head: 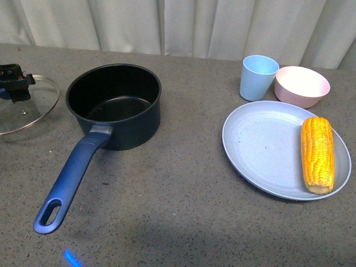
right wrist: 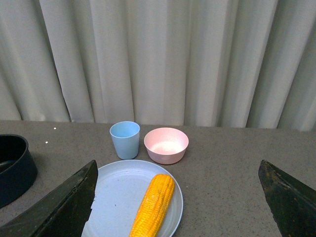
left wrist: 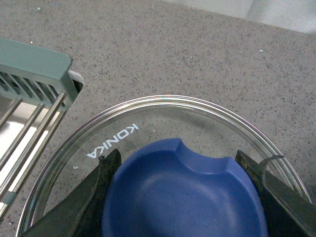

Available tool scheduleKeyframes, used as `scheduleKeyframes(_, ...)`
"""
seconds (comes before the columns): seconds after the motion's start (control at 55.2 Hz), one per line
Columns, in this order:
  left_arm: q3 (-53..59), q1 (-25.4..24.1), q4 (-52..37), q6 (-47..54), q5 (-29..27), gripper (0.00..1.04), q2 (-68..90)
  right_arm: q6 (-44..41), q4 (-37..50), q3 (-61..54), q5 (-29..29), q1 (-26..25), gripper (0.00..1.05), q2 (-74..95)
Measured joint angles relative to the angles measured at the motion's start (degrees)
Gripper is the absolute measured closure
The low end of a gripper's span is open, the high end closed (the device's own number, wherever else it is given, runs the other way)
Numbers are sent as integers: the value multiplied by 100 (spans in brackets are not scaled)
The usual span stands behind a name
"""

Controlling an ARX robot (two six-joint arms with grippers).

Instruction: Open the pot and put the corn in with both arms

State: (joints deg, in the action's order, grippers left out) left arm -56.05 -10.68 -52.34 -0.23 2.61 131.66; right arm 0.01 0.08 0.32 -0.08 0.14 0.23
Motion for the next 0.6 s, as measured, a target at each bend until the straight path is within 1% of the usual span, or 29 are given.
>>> scheduleKeyframes(0.145,-9,66,-57,-2,-83,43,212,-2,0,0,0,0,9,0)
scheduleKeyframes(0.598,-74,155,-87,168,-76,43,457,0,0,0,0,0,9,0)
